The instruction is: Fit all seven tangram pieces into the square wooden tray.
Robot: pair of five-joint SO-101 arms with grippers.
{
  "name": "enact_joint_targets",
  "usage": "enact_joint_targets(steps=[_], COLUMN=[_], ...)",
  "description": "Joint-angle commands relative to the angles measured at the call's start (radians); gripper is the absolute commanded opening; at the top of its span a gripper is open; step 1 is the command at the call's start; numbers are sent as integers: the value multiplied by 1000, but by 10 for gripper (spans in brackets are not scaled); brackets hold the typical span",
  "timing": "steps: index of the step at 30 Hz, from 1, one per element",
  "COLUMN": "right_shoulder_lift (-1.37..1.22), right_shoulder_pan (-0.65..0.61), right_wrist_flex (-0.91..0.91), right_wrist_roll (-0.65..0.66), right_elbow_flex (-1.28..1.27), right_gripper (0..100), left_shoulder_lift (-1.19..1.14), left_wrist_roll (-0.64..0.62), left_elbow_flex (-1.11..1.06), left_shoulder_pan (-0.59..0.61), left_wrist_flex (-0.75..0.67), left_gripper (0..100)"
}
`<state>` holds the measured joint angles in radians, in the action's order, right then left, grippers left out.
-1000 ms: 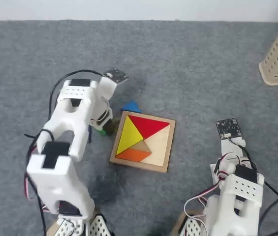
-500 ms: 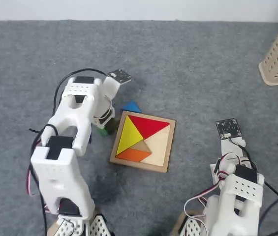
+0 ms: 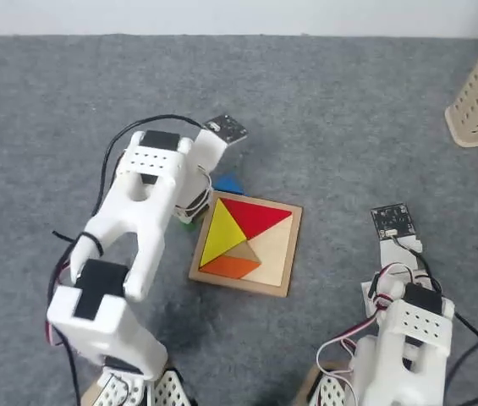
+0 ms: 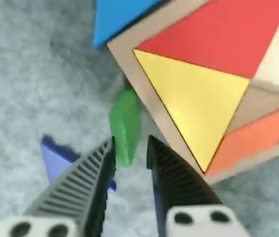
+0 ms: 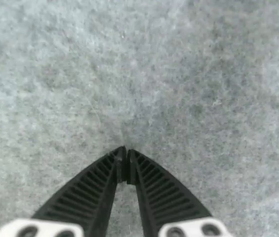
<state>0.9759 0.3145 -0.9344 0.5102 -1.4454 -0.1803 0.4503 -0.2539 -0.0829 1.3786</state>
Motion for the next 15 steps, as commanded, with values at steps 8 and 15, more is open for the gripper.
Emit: enact_joint_targets(steps=[8,15], right_shoulder_lift=[25,25], right_shoulder_pan=[-13,-13], right_wrist_flex=[18,18], right_wrist_roll=[-5,-5], right_elbow_flex=[-5,-5], right_gripper=[6,6], left_shoulder_lift=[-69,-130], left_wrist_roll=[-21,-46], left_elbow_flex=[-12,24], left_shoulder_pan=[-12,-9], left_wrist_flex=[-72,-89], left_gripper=[98,8])
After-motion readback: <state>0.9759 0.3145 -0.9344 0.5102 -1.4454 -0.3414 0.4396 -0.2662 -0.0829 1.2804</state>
